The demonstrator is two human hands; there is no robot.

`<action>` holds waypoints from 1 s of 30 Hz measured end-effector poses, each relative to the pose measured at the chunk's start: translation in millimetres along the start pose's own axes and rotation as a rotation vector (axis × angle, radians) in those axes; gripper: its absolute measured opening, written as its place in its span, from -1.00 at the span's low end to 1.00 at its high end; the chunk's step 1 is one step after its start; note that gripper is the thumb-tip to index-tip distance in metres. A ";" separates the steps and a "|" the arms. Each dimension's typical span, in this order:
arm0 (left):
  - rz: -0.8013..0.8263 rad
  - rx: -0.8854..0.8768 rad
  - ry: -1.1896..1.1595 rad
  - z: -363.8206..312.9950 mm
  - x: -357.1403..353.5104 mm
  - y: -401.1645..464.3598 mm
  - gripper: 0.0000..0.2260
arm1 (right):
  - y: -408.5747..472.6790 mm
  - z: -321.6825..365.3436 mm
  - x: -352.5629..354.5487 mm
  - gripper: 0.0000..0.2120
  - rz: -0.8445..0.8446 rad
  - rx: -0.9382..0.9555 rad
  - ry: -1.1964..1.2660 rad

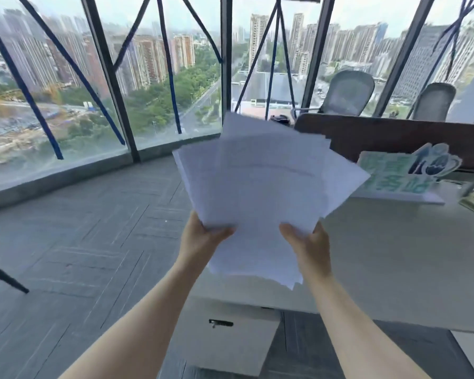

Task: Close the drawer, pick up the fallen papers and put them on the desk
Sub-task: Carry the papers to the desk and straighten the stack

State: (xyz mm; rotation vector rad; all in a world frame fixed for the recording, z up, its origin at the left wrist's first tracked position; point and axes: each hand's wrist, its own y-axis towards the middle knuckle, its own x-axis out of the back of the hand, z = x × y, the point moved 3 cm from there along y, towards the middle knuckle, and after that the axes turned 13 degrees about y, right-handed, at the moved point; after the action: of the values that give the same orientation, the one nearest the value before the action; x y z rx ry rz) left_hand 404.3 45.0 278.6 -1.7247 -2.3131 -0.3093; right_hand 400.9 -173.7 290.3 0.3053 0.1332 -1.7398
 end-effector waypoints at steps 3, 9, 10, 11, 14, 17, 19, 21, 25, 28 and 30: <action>0.081 0.175 -0.060 74.7 -48.7 14.8 -0.57 | 33.9 -86.6 39.6 -0.86 0.007 -0.245 -0.084; 0.000 0.406 -0.083 138.6 -103.3 33.3 -0.77 | 73.3 -156.0 59.5 -0.92 0.011 -0.479 -0.121; -0.011 0.396 -0.072 132.4 -103.5 45.7 -0.81 | 87.4 -154.1 54.3 -0.88 0.019 -0.461 -0.112; -0.019 0.377 -0.059 123.8 -101.6 61.5 -0.83 | 103.3 -150.2 46.4 -0.81 0.029 -0.439 -0.128; -0.034 0.298 -0.010 92.9 -89.9 117.9 -0.83 | 159.2 -136.5 17.0 -0.78 0.058 -0.369 -0.201; -0.045 0.283 0.070 73.6 -75.0 169.2 -0.82 | 209.2 -132.7 -13.6 -0.93 0.120 -0.373 -0.275; -0.039 0.296 0.122 74.9 -67.0 193.5 -0.79 | 231.4 -139.7 -28.7 -0.97 0.149 -0.398 -0.354; -0.023 0.337 0.191 91.2 -61.5 212.6 -0.79 | 244.3 -156.4 -41.8 -0.90 0.187 -0.451 -0.401; 0.002 0.443 0.295 139.4 -52.8 247.1 -0.75 | 258.5 -203.5 -63.3 -0.81 0.185 -0.583 -0.466; 0.043 0.478 0.356 165.6 -49.9 268.0 -0.67 | 264.7 -232.5 -77.8 -0.80 0.213 -0.651 -0.483; 0.059 0.503 0.468 177.5 -49.9 275.1 -0.67 | 267.6 -247.0 -84.2 -0.72 0.254 -0.682 -0.571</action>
State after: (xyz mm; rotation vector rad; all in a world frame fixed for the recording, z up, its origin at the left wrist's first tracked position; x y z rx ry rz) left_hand 670.5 131.8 101.7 -1.3010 -1.8021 -0.0899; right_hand 708.4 -81.9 98.6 -0.6437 0.2470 -1.3723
